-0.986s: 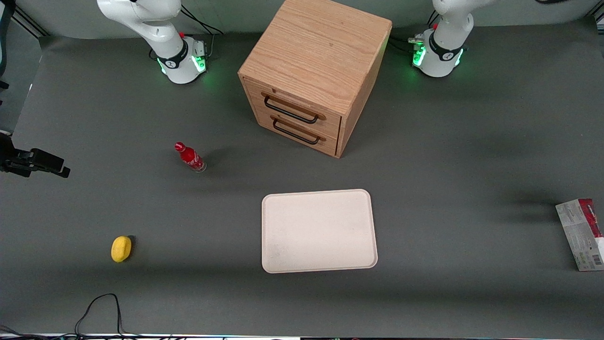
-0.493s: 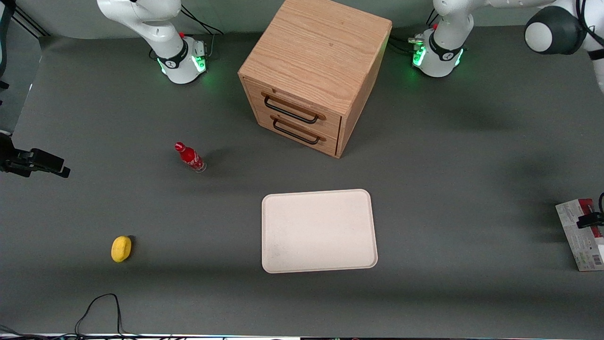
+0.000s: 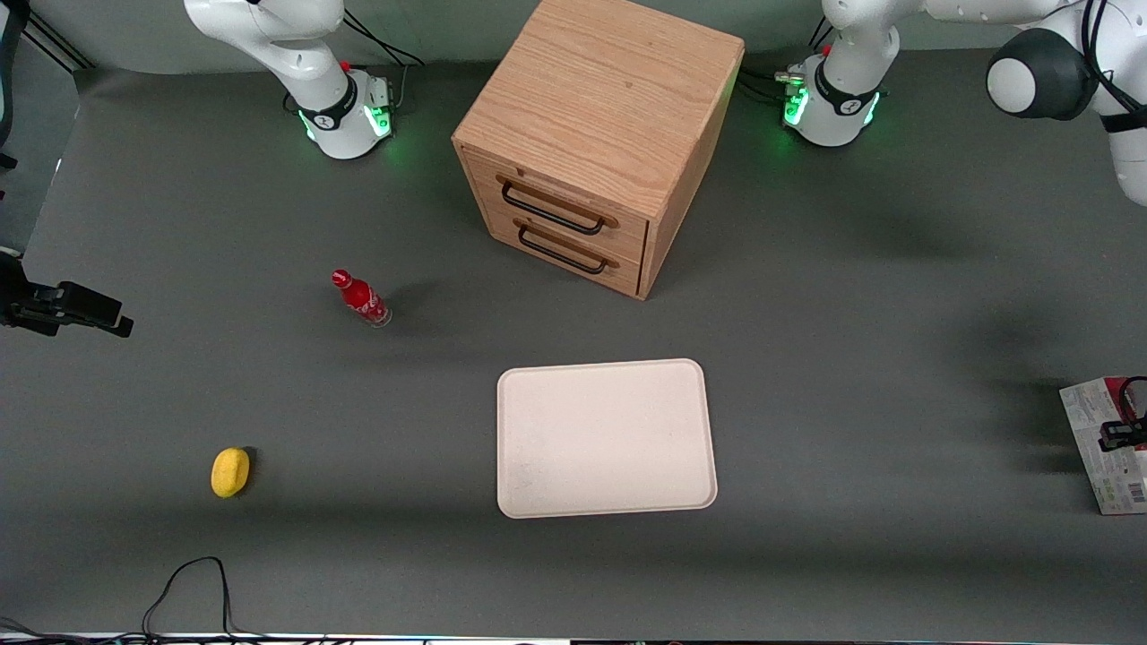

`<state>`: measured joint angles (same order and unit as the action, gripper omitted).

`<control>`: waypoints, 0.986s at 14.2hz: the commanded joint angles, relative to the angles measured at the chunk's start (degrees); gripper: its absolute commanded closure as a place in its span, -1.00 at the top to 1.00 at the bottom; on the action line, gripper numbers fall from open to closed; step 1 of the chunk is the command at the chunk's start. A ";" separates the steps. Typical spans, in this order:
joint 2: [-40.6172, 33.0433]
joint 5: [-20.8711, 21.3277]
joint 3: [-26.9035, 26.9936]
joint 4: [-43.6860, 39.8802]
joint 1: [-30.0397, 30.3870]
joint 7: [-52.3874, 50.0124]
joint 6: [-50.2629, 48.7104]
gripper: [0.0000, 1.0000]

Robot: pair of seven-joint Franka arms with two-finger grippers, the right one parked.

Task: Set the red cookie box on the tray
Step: 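Close the left gripper on the cookie box end and lift it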

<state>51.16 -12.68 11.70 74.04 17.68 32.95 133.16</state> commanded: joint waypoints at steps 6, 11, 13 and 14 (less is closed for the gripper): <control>-10.71 4.07 0.69 -1.53 -7.82 -1.13 -20.89 -1.00; -16.61 4.16 -1.40 -5.91 -20.29 -21.82 -37.51 -1.00; -16.53 4.77 -5.18 -10.30 -24.16 -35.00 -41.48 -1.00; -16.44 5.03 -7.64 -10.58 -25.66 -41.07 -41.23 -1.00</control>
<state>34.29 -9.26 6.91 66.47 -5.14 2.93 94.22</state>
